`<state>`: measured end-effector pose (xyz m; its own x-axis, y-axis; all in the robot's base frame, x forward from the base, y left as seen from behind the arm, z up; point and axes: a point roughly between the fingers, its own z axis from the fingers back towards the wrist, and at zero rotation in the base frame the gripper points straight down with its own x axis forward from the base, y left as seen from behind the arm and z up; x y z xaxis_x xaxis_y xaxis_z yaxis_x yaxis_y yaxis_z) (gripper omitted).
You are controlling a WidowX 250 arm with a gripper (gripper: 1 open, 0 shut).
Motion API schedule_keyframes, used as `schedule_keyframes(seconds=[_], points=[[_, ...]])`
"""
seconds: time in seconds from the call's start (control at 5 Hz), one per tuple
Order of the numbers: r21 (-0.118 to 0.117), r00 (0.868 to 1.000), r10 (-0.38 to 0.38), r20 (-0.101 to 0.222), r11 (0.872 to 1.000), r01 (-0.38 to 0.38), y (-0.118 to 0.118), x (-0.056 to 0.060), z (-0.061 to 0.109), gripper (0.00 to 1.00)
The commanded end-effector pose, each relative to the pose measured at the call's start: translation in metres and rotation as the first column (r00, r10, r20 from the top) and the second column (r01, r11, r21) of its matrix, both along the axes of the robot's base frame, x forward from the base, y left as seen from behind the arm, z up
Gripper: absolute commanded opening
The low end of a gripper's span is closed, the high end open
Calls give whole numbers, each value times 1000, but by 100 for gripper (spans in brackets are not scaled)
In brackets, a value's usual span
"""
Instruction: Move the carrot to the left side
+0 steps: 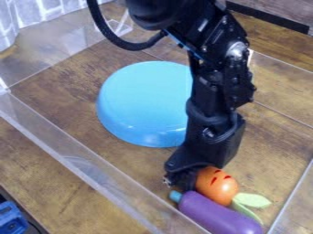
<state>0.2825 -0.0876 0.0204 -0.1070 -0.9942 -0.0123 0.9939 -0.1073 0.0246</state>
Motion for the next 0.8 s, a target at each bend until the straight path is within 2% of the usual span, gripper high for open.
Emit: schedule_keyframes(seconds=[0.0, 0.2, 0.6], points=[[-17, 999, -38, 38, 999, 39, -14, -3, 20, 0], [-16, 999, 4, 37, 1000, -4, -14, -3, 26, 0], [-13, 999, -11, 36, 1000, 12, -13, 3, 32, 0]])
